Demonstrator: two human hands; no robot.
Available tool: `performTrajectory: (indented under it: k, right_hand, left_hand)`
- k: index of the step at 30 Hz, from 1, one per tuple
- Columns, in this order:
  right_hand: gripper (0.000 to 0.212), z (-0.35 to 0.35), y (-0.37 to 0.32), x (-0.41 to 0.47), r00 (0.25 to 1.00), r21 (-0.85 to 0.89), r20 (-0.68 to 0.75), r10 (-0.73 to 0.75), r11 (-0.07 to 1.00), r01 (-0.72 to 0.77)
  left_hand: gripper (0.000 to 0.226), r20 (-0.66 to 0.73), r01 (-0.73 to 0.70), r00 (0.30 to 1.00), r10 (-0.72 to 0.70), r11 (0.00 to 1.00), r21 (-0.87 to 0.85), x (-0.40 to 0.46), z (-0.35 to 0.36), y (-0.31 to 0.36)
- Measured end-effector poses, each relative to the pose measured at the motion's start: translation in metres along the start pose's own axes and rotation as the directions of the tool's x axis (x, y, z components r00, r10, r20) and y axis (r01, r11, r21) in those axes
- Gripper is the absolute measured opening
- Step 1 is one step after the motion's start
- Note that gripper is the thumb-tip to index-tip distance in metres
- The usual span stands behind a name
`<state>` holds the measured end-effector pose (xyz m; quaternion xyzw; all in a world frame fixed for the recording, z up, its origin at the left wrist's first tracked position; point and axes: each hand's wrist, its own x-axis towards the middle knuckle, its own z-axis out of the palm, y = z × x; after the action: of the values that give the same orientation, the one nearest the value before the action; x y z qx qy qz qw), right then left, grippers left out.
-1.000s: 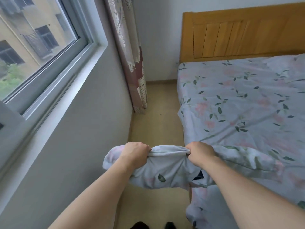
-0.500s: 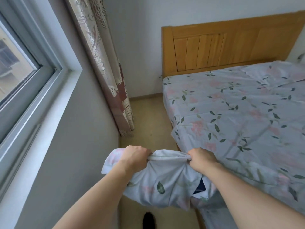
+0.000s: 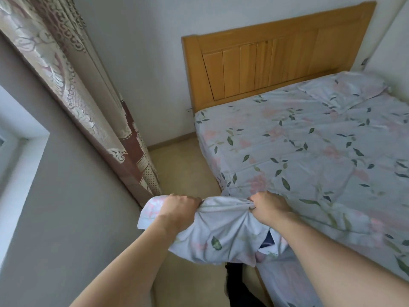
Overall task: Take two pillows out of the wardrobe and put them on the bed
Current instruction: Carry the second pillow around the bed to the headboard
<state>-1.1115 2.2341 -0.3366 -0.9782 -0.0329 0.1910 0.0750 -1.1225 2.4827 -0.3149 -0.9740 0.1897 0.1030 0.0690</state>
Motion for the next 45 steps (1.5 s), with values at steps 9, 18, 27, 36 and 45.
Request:
performTrajectory:
  k: [9, 18, 27, 36, 45]
  right_hand:
    - [0.019, -0.065, 0.035, 0.169, 0.999, 0.024, -0.018, -0.036, 0.999, 0.037]
    - [0.014, -0.122, 0.056, 0.299, 0.998, -0.025, -0.056, 0.010, 1.000, -0.012]
    - [0.017, -0.170, 0.052, 0.435, 0.992, -0.003, -0.075, 0.104, 0.995, -0.105]
    - [0.015, -0.227, 0.058, 0.546, 0.974, 0.037, -0.062, 0.219, 0.975, -0.217]
    - [0.024, -0.283, 0.115, 0.672, 0.979, 0.010, -0.054, 0.197, 0.980, -0.196]
  left_hand:
    - [0.034, 0.097, 0.049, 0.994, -0.048, 0.999, -0.003, 0.181, -0.033, -0.048]
    - [0.032, 0.146, 0.035, 0.989, -0.038, 0.999, 0.023, 0.321, -0.071, -0.086]
    - [0.029, 0.141, -0.052, 0.988, 0.056, 0.998, -0.028, 0.459, -0.086, -0.159]
    - [0.020, 0.070, -0.240, 0.968, 0.240, 0.971, -0.016, 0.592, -0.118, -0.213]
    - [0.020, 0.093, -0.292, 0.952, 0.293, 0.956, -0.026, 0.733, -0.138, -0.219]
